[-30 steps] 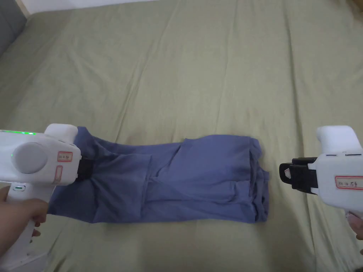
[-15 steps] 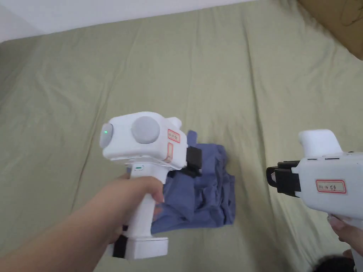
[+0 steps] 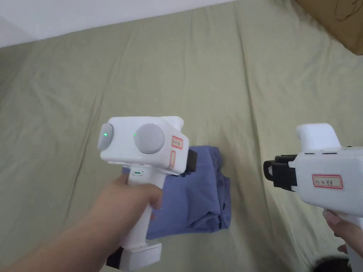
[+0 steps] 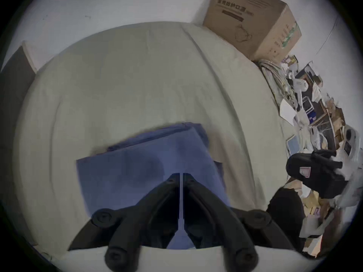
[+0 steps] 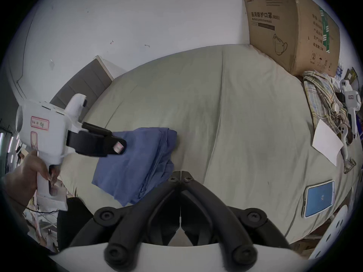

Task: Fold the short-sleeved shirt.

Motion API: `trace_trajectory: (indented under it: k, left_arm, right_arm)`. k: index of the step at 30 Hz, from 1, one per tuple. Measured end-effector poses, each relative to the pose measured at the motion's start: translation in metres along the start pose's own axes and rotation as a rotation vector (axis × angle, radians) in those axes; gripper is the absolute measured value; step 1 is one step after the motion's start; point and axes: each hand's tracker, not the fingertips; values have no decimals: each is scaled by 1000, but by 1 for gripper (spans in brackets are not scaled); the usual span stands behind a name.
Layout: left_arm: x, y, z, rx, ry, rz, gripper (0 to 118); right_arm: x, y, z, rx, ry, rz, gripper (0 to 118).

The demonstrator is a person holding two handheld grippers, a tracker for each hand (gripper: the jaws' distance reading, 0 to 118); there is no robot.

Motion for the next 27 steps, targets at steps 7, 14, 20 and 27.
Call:
trace_trajectory:
  k: [7, 14, 20, 27]
  left_arm:
    - [47, -13, -71, -107, 44, -101, 2]
    - [60, -10, -52, -14, -84, -103, 2]
    - [12, -29, 20, 261, 142, -125, 2]
    - [-105, -83, 80, 299, 324, 187, 2]
  right_arm:
    - [2, 4, -1, 14, -55, 6, 0]
    - [8, 3, 3, 33, -63, -27, 0]
    - [5, 14, 12, 51, -40, -20, 0]
    - [-53, 31, -37, -65, 136, 21, 0]
